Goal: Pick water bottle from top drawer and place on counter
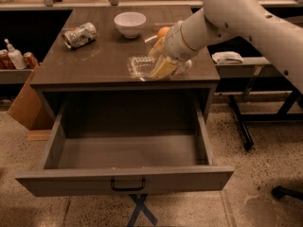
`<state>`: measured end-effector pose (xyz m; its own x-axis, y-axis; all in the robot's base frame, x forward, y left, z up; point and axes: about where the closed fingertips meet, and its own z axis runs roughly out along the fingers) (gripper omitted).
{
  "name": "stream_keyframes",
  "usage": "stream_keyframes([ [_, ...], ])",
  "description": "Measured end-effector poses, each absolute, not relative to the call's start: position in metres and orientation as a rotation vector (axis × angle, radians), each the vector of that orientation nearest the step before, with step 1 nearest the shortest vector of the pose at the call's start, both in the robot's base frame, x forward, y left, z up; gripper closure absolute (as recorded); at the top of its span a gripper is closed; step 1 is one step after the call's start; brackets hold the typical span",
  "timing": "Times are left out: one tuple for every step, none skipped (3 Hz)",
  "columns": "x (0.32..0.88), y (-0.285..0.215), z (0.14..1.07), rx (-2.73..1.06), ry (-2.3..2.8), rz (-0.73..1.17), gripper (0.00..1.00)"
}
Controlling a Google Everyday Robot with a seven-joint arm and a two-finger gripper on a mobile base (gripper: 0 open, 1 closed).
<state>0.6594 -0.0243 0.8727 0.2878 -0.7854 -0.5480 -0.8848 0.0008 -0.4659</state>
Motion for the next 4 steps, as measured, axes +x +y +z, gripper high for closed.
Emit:
stream_keyframes([
  [0.679,-0.026,0.867,-1.761,1.554,0.204,1.00],
  [0.697,-0.028,0.867,-1.725,1.582,0.226,0.81],
  [0.713,-0.030,0.864,-1.699,1.606,0.249,0.59],
  [0.725,-0.031,0.861,-1.680,1.618,0.269,0.34],
])
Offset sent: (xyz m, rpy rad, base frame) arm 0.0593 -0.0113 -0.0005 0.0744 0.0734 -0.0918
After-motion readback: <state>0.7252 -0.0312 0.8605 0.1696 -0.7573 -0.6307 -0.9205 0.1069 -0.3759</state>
